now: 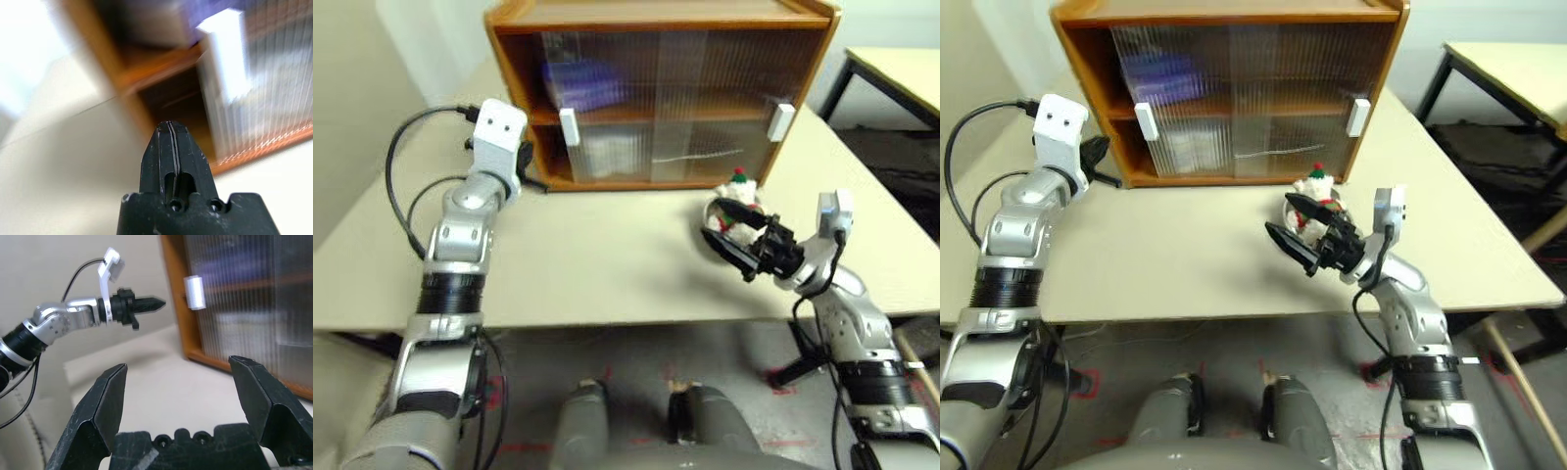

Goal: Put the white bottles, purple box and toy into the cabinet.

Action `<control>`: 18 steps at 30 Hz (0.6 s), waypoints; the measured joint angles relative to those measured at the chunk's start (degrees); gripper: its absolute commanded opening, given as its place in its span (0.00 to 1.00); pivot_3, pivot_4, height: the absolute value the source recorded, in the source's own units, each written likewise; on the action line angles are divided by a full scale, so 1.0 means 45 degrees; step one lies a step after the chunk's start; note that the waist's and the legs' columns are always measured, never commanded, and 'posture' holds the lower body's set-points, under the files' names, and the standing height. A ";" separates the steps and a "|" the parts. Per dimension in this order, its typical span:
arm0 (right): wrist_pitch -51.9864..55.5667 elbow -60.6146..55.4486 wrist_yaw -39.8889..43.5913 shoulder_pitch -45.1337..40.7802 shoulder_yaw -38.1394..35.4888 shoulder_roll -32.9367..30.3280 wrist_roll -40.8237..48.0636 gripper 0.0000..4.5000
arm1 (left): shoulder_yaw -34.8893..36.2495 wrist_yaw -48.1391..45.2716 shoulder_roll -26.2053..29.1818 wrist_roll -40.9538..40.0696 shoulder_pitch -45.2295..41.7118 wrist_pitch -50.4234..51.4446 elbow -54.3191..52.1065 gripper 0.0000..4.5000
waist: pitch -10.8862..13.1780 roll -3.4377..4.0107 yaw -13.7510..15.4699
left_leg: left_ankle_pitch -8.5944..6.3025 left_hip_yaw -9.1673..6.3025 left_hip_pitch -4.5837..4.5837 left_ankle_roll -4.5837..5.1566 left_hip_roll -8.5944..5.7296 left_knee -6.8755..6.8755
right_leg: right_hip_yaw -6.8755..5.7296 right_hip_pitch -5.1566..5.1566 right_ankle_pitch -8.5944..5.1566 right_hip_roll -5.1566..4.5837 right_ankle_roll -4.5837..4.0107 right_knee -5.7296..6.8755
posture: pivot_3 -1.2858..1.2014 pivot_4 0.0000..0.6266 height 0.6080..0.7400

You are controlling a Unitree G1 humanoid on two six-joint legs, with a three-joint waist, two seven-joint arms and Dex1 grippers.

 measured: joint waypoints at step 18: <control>0.0024 0.0364 0.0167 -0.0065 -0.0231 -0.0305 0.0028 1.00 | -0.0079 -0.1299 -0.0292 -0.0938 -0.0203 -0.1299 -0.0897 0.00 | -0.0088 0.0164 0.0551 | 0.0147 -0.0856 0.0225 0.0224 -0.0627 -0.0043 | 0.0042 0.0639 -0.0559 -0.0146 0.0540 0.0295 | 0.55 0.00 1.00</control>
